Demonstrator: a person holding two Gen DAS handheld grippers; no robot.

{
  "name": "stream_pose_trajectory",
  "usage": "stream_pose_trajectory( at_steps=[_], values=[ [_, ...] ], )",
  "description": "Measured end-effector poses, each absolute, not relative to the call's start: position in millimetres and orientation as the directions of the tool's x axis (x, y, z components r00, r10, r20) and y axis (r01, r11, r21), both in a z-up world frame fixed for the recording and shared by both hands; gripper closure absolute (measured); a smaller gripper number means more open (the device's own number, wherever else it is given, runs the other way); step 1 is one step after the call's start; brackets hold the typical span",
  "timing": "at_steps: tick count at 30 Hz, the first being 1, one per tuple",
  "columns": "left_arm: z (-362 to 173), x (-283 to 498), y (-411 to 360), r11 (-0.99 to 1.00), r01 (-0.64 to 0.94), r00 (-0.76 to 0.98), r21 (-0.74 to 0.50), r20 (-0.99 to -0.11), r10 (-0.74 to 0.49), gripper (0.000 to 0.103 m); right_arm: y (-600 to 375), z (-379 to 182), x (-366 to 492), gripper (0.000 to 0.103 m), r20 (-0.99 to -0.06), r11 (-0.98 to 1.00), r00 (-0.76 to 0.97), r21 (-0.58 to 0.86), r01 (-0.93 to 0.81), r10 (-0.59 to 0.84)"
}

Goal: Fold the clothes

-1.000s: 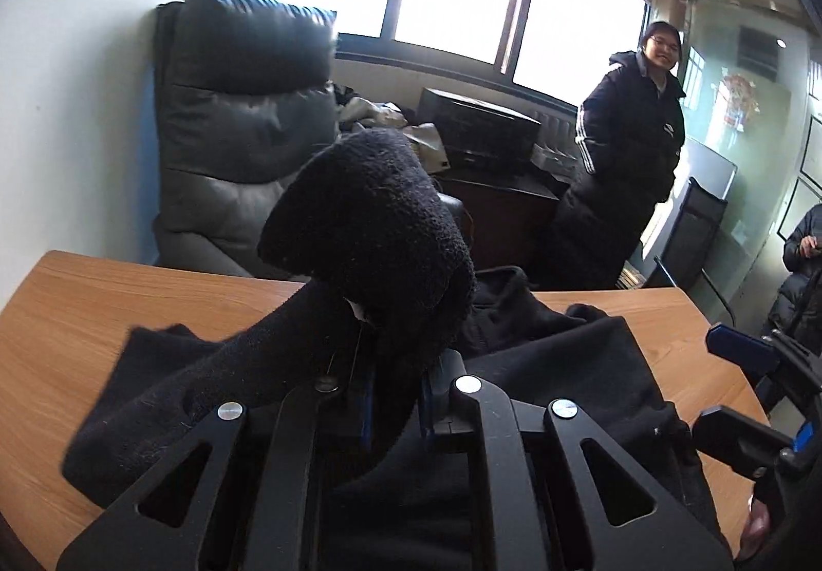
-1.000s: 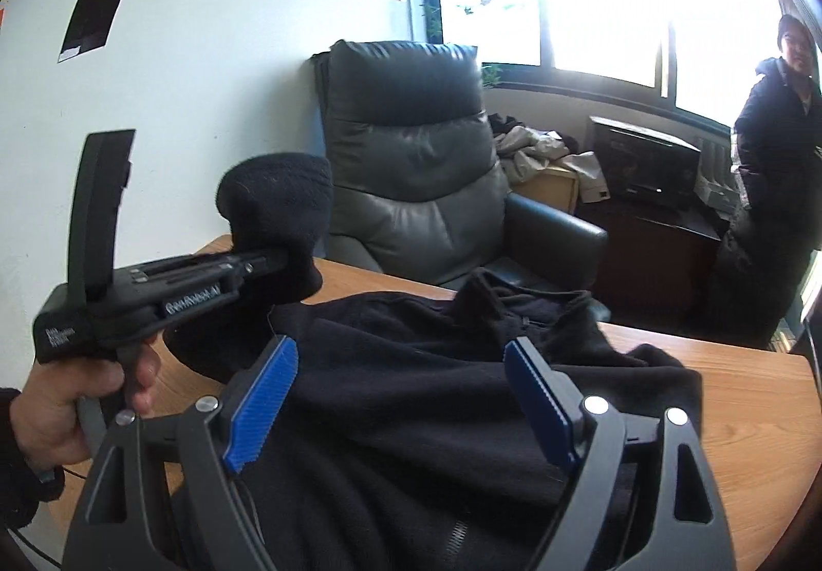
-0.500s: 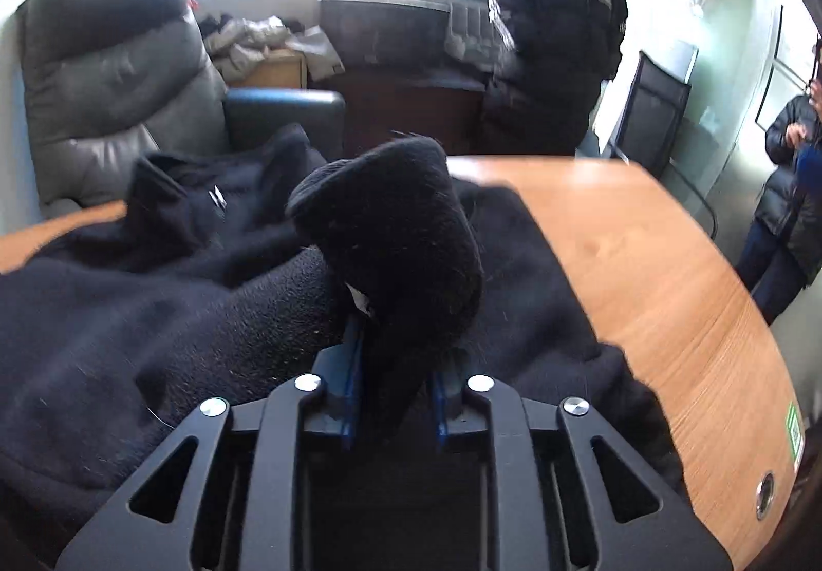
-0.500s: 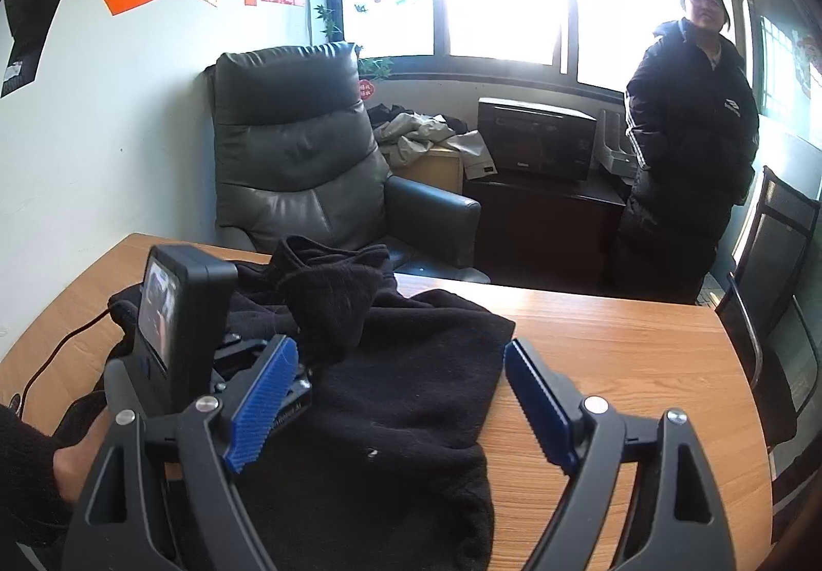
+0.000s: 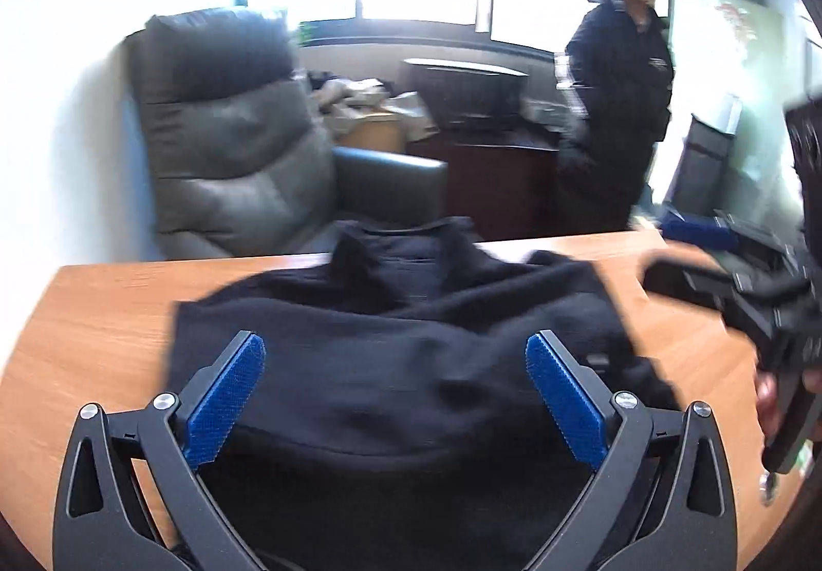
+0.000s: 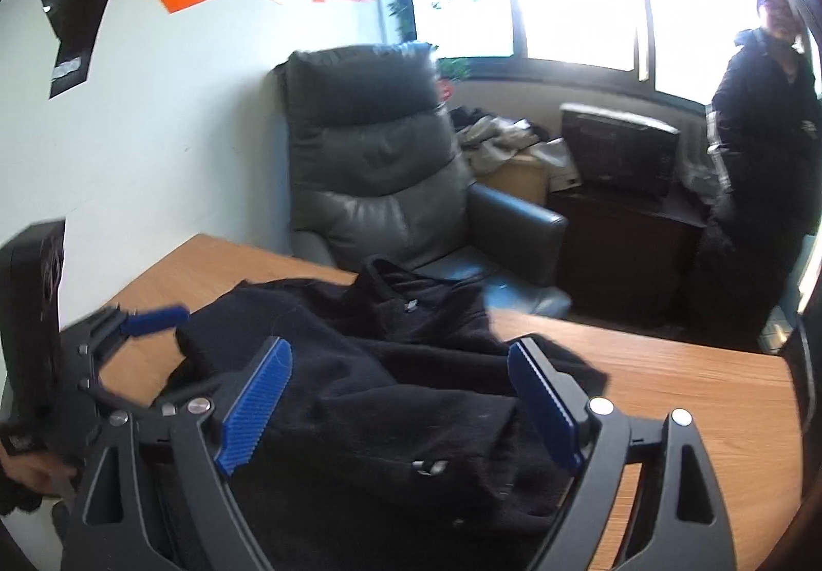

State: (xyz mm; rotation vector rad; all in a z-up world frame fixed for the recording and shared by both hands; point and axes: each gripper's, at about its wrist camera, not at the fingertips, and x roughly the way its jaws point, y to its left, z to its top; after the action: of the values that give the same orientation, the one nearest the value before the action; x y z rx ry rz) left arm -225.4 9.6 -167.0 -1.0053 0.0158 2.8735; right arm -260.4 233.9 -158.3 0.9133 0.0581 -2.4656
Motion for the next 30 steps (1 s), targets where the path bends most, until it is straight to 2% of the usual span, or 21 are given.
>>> stream_pose_trajectory(
  at_steps=[2, 4, 7, 8, 9, 10, 14, 16, 17, 18, 20, 22, 23, 24, 25, 26, 30],
  values=[
    [-181.7, -245.6, -39.4, -0.998, -0.048, -0.742, -0.036, -0.668, 0.06, 0.0, 211.1, -167.6, -272.3, 0.013, -0.64, -0.845, -0.599, 0.156, 0.511, -0.481],
    [-206.7, -265.9, -84.8, -0.997, 0.008, -0.705, -0.072, -0.708, 0.045, 0.0, 190.6, -198.5, -289.4, 0.019, -0.706, -0.844, -0.535, 0.171, 0.508, -0.465],
    [-249.7, -286.3, -121.2, -0.985, 0.018, -0.638, -0.174, -0.761, 0.123, 0.0, 183.2, -258.7, -307.3, 0.037, -0.826, -0.881, -0.436, 0.142, 0.451, -0.356],
    [-261.8, -289.8, -124.1, -0.981, 0.01, -0.618, -0.193, -0.773, 0.146, 0.001, 183.0, -277.2, -311.8, 0.049, -0.858, -0.893, -0.403, 0.13, 0.43, -0.319],
    [-273.8, -293.4, -127.0, -0.977, 0.002, -0.597, -0.212, -0.784, 0.169, 0.002, 191.1, -289.5, -310.3, 0.055, -0.877, -0.909, -0.389, 0.113, 0.401, -0.281],
    [-282.3, -292.1, -124.4, -0.976, -0.019, -0.591, -0.219, -0.785, 0.188, 0.002, 201.6, -296.2, -304.5, 0.056, -0.885, -0.923, -0.398, 0.084, 0.375, -0.242],
    [-289.3, -276.8, -107.7, -0.981, -0.111, -0.613, -0.157, -0.766, 0.192, 0.001, 243.4, -284.4, -278.3, 0.056, -0.876, -0.96, -0.449, 0.049, 0.277, -0.174],
    [-278.5, -264.9, -103.7, -0.982, -0.138, -0.647, -0.129, -0.739, 0.188, 0.001, 251.2, -268.1, -266.4, 0.043, -0.855, -0.961, -0.492, 0.024, 0.276, -0.163],
    [-272.8, -262.1, -104.3, -0.981, -0.142, -0.661, -0.132, -0.725, 0.194, 0.001, 253.7, -259.0, -261.5, 0.024, -0.835, -0.962, -0.528, 0.008, 0.271, -0.156],
    [-266.9, -256.3, -106.3, -0.98, -0.141, -0.675, -0.139, -0.71, 0.198, 0.001, 256.6, -250.6, -257.7, 0.016, -0.815, -0.965, -0.559, -0.005, 0.263, -0.149],
    [-257.5, -245.9, -108.3, -0.98, -0.141, -0.692, -0.142, -0.694, 0.2, 0.001, 263.8, -240.3, -258.2, 0.016, -0.789, -0.972, -0.599, -0.01, 0.234, -0.137],
    [-251.0, -237.4, -107.8, -0.981, -0.144, -0.695, -0.131, -0.693, 0.194, 0.001, 265.9, -246.6, -267.4, 0.016, -0.801, -0.973, -0.584, -0.009, 0.229, -0.13],
    [-247.8, -231.9, -106.1, -0.98, -0.153, -0.697, -0.127, -0.689, 0.198, 0.001, 264.0, -255.7, -273.3, 0.019, -0.821, -0.97, -0.554, 0.001, 0.241, -0.139],
    [-247.9, -227.0, -102.9, -0.979, -0.162, -0.692, -0.125, -0.693, 0.203, 0.001, 260.6, -262.3, -280.4, 0.033, -0.84, -0.967, -0.519, 0.023, 0.255, -0.157],
    [-248.1, -222.3, -99.5, -0.978, -0.171, -0.685, -0.123, -0.698, 0.208, 0.001, 257.6, -268.7, -286.8, 0.042, -0.857, -0.963, -0.485, 0.046, 0.266, -0.175],
    [-248.3, -217.5, -96.2, -0.976, -0.18, -0.679, -0.121, -0.703, 0.212, 0.001, 256.6, -273.7, -290.6, 0.061, -0.867, -0.961, -0.461, 0.07, 0.268, -0.192],
    [-259.5, -210.8, -81.4, -0.977, -0.177, -0.658, -0.115, -0.724, 0.204, 0.001, 263.2, -281.4, -288.9, 0.072, -0.865, -0.964, -0.446, 0.139, 0.226, -0.229]
  ],
)
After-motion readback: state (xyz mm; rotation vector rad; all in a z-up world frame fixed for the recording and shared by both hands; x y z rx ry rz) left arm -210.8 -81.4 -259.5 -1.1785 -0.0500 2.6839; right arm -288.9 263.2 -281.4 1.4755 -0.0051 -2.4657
